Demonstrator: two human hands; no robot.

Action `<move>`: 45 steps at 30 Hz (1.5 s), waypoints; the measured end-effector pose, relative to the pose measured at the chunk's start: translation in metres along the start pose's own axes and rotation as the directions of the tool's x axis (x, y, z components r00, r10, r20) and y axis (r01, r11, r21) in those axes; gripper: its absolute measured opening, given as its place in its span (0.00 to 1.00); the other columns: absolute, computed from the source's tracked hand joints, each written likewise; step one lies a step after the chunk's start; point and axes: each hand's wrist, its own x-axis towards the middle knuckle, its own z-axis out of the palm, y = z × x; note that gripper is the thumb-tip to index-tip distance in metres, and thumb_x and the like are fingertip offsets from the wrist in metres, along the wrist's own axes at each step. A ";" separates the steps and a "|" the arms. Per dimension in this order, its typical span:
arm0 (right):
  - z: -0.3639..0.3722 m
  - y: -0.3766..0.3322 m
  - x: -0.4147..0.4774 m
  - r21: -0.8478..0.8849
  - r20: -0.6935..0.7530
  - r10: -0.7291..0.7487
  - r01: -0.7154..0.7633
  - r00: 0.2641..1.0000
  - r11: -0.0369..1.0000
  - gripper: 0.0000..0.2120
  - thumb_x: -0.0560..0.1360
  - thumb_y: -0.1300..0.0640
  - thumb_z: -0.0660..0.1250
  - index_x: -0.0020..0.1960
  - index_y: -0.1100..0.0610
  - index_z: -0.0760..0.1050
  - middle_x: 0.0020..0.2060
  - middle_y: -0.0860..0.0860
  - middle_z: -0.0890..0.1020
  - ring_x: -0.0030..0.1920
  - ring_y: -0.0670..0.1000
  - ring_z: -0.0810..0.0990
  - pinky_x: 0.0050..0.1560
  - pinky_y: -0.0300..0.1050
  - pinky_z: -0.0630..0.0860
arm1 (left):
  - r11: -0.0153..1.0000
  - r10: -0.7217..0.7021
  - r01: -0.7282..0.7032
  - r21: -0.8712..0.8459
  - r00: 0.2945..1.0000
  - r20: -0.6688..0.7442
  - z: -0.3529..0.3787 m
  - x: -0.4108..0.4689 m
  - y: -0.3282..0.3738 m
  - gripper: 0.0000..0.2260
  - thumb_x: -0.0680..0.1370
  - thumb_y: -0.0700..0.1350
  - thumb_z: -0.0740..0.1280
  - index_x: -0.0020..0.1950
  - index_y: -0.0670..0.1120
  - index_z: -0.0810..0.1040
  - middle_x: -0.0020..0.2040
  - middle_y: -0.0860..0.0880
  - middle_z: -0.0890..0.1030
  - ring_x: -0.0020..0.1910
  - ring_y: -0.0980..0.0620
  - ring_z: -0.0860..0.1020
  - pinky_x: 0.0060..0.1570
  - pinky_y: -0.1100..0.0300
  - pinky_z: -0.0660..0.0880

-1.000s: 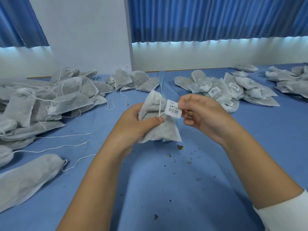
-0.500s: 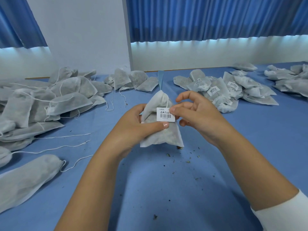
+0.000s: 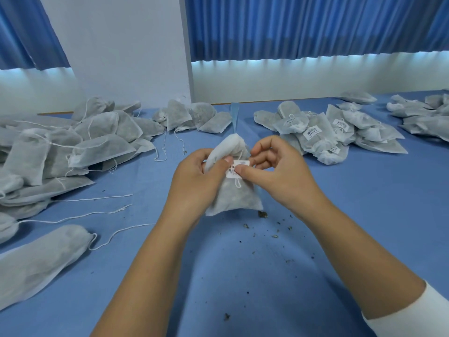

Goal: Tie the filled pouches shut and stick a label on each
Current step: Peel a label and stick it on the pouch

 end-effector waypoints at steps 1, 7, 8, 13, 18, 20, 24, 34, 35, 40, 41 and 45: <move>0.001 0.000 0.000 -0.046 -0.038 -0.010 0.008 0.999 0.999 0.17 0.66 0.57 0.79 0.47 0.50 0.73 0.44 0.46 0.82 0.38 0.46 0.77 0.42 0.33 0.75 | 1.000 0.003 -0.003 -0.003 1.000 -0.024 0.001 -0.001 0.000 0.03 0.78 0.47 0.70 0.45 0.51 0.81 0.40 0.54 0.83 0.40 0.55 0.80 0.42 0.59 0.74; -0.004 -0.005 0.001 0.189 0.113 0.258 -0.276 0.959 0.942 0.10 0.73 0.49 0.73 0.49 0.54 0.82 0.45 0.50 0.86 0.44 0.48 0.85 0.41 0.42 0.79 | 0.979 -0.049 0.045 -0.200 0.999 -0.015 0.004 -0.004 0.004 0.04 0.80 0.47 0.68 0.49 0.49 0.82 0.46 0.47 0.86 0.43 0.53 0.83 0.44 0.56 0.78; -0.005 -0.005 0.000 0.230 0.173 0.289 -0.324 0.942 0.918 0.08 0.74 0.50 0.72 0.47 0.55 0.83 0.44 0.51 0.86 0.43 0.49 0.85 0.40 0.42 0.79 | 0.975 -0.062 0.062 -0.214 0.998 0.005 0.004 -0.004 0.004 0.04 0.80 0.48 0.68 0.50 0.50 0.82 0.46 0.48 0.86 0.43 0.54 0.84 0.43 0.58 0.79; -0.007 -0.004 0.003 0.378 0.193 0.331 -0.381 0.924 0.844 0.06 0.75 0.55 0.70 0.41 0.56 0.82 0.41 0.54 0.86 0.41 0.52 0.84 0.40 0.43 0.80 | 0.965 -0.154 0.183 -0.185 0.975 0.163 -0.001 0.000 0.001 0.09 0.78 0.53 0.70 0.51 0.48 0.84 0.46 0.50 0.87 0.46 0.53 0.85 0.43 0.59 0.79; -0.005 -0.002 0.004 0.365 0.162 0.354 -0.389 0.921 0.846 0.07 0.75 0.55 0.69 0.47 0.58 0.83 0.44 0.56 0.86 0.44 0.54 0.85 0.43 0.47 0.81 | 0.979 -0.093 0.126 -0.159 0.975 0.201 -0.003 0.001 -0.002 0.05 0.76 0.46 0.73 0.50 0.46 0.85 0.45 0.48 0.87 0.44 0.53 0.85 0.38 0.63 0.78; -0.005 -0.002 0.004 0.383 0.160 0.373 -0.406 0.914 0.830 0.08 0.75 0.56 0.69 0.50 0.61 0.82 0.45 0.58 0.86 0.45 0.55 0.85 0.41 0.47 0.81 | 0.978 -0.077 0.118 -0.170 0.971 0.227 -0.004 0.001 -0.003 0.06 0.76 0.45 0.73 0.51 0.46 0.85 0.46 0.48 0.87 0.46 0.53 0.85 0.42 0.63 0.80; -0.006 0.000 0.005 0.374 0.178 0.369 -0.409 0.912 0.832 0.09 0.76 0.56 0.69 0.51 0.61 0.82 0.46 0.58 0.86 0.47 0.56 0.85 0.46 0.50 0.82 | 0.972 -0.099 0.139 -0.190 0.973 0.206 -0.004 0.002 -0.004 0.04 0.76 0.46 0.73 0.48 0.48 0.85 0.45 0.49 0.87 0.45 0.53 0.85 0.41 0.61 0.80; -0.001 -0.002 0.002 0.152 0.093 0.328 -0.339 0.940 0.929 0.11 0.74 0.52 0.72 0.55 0.50 0.76 0.40 0.47 0.85 0.37 0.44 0.83 0.36 0.41 0.78 | 0.964 -0.164 0.162 -0.212 0.986 0.011 0.004 0.007 -0.010 0.07 0.77 0.47 0.73 0.49 0.44 0.84 0.44 0.45 0.87 0.48 0.45 0.85 0.51 0.50 0.79; -0.001 -0.003 0.002 0.132 0.103 0.319 -0.330 0.942 0.935 0.12 0.74 0.52 0.71 0.56 0.49 0.73 0.40 0.47 0.84 0.35 0.44 0.82 0.33 0.40 0.77 | 0.963 -0.168 0.159 -0.218 0.985 -0.024 0.005 0.009 -0.011 0.06 0.77 0.47 0.72 0.48 0.44 0.84 0.44 0.45 0.87 0.47 0.45 0.85 0.52 0.50 0.79; -0.003 -0.001 0.000 0.126 0.280 0.192 -0.234 0.941 0.964 0.06 0.78 0.61 0.68 0.49 0.56 0.71 0.38 0.56 0.84 0.36 0.51 0.83 0.31 0.38 0.75 | 0.960 -0.199 0.174 -0.219 0.975 -0.101 0.007 0.011 -0.015 0.11 0.77 0.49 0.72 0.45 0.40 0.83 0.37 0.47 0.83 0.38 0.49 0.79 0.39 0.57 0.72; -0.006 0.000 0.001 0.101 0.292 0.208 -0.247 0.933 0.964 0.04 0.78 0.62 0.68 0.47 0.56 0.73 0.37 0.55 0.83 0.35 0.50 0.82 0.32 0.37 0.74 | 0.960 -0.205 0.179 -0.216 0.974 -0.101 0.007 0.011 -0.016 0.13 0.77 0.50 0.72 0.46 0.39 0.82 0.39 0.45 0.81 0.39 0.49 0.77 0.39 0.56 0.71; -0.020 0.005 0.014 0.233 0.049 0.220 -0.225 0.974 0.946 0.09 0.79 0.64 0.64 0.47 0.53 0.80 0.46 0.55 0.81 0.36 0.47 0.79 0.38 0.37 0.72 | 0.951 -0.207 0.169 -0.258 0.970 -0.129 0.002 0.014 -0.017 0.10 0.78 0.51 0.71 0.43 0.45 0.79 0.44 0.50 0.82 0.45 0.52 0.81 0.47 0.58 0.76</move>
